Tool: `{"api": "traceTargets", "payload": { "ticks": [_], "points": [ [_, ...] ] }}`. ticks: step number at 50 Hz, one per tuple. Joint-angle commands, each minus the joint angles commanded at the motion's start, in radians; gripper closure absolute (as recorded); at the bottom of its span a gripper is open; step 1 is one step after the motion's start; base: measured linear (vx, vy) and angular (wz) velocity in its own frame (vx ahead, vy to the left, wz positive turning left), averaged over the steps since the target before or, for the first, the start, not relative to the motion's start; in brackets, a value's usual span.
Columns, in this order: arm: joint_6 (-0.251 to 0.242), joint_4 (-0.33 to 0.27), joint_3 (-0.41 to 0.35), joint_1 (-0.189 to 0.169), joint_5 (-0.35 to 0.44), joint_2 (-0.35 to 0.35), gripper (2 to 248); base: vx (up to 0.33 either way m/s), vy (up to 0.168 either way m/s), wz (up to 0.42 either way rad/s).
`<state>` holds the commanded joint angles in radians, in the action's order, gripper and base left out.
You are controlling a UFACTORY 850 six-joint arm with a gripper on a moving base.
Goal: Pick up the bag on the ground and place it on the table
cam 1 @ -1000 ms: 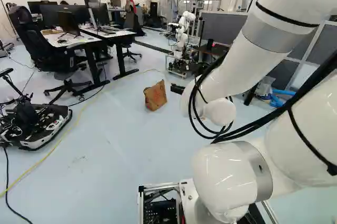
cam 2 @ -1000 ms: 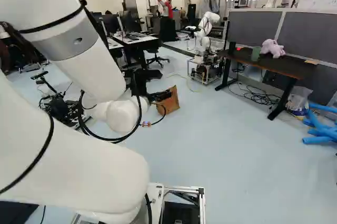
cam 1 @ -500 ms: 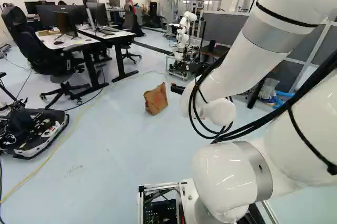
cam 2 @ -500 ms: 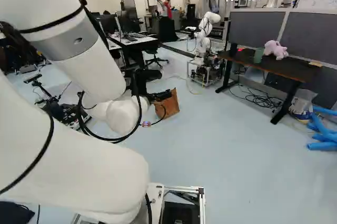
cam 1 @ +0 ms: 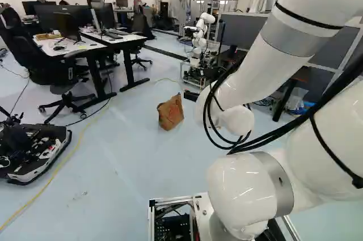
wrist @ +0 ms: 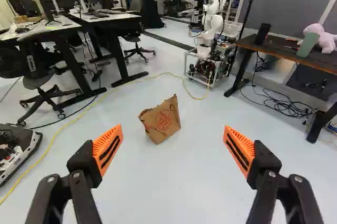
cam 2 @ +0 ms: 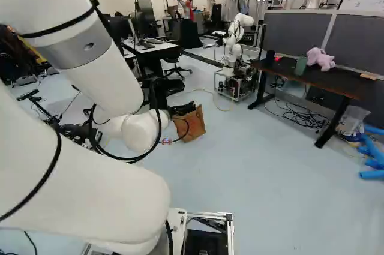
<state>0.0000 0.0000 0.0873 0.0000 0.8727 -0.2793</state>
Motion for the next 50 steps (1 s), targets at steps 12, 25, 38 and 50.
{"api": "traceTargets", "payload": {
  "ticks": [12,25,38,50],
  "points": [
    [0.000,0.000,0.000,0.000,0.000,0.000,3,0.207,0.084,-0.024],
    [0.000,0.000,0.000,0.000,0.000,0.000,3,0.206,0.085,-0.022],
    [0.000,0.000,0.000,0.000,0.000,0.000,3,0.207,0.086,-0.019],
    [0.000,0.000,0.000,0.000,0.000,0.000,3,0.218,0.064,-0.151]
  ]
}}
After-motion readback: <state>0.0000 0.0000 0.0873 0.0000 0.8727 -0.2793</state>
